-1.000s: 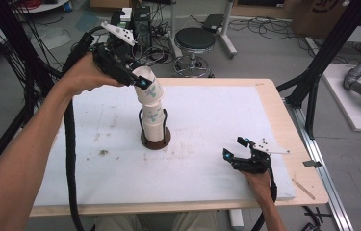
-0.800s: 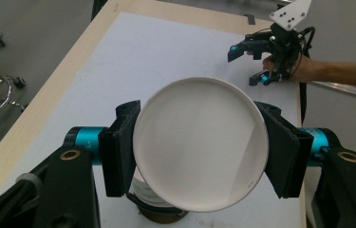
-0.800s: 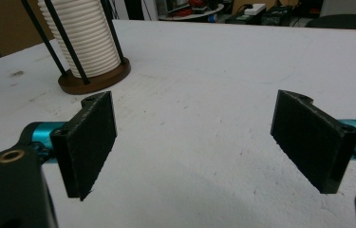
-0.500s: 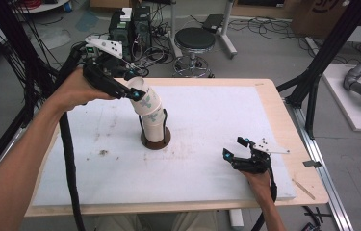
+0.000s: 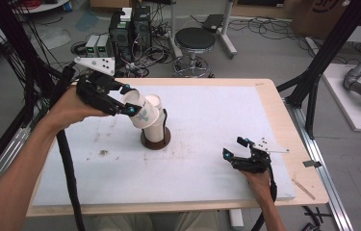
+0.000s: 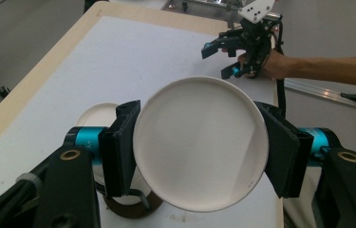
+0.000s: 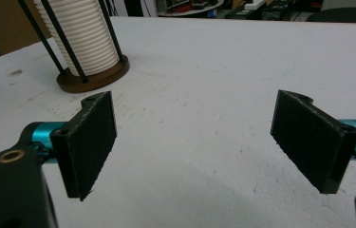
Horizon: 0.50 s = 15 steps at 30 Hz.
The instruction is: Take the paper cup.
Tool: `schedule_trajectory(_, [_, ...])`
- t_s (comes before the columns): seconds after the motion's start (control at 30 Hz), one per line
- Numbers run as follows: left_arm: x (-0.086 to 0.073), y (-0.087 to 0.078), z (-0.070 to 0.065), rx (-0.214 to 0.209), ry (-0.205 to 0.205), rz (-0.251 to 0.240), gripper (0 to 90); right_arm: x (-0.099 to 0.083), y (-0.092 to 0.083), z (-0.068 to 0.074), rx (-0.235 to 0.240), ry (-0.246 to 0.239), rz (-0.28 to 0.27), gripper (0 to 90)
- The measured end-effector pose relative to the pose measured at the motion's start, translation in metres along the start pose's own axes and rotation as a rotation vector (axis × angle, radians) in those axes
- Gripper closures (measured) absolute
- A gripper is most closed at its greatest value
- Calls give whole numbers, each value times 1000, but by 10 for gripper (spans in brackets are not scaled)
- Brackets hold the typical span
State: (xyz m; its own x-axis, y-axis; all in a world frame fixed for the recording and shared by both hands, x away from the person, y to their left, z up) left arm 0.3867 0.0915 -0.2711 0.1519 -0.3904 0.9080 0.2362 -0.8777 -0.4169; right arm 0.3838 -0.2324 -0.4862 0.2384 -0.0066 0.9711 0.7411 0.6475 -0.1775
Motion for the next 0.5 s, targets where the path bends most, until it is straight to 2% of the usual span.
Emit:
schedule_trajectory(0.3, [-11, -4, -10, 19, -4, -67, 368, 0, -1, -1, -9, 15, -2, 156])
schedule_trajectory(0.5, [-28, -5, -15, 47, -20, -116, 368, 0, 0, -1, -10, 3, -2, 156])
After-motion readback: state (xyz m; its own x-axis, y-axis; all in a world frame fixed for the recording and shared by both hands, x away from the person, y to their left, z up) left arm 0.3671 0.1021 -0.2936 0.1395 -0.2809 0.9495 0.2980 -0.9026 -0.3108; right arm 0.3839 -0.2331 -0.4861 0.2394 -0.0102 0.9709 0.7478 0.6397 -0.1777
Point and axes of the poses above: each handheld gripper's, and its own axes: y roughly forward along the jaws, x roughly out of its top, z roughly to its left, the point moved 10 cm from there along y, roughly forward along the jaws, and after that the axes turned 9 degrees about -z, right-handed, at the moved point
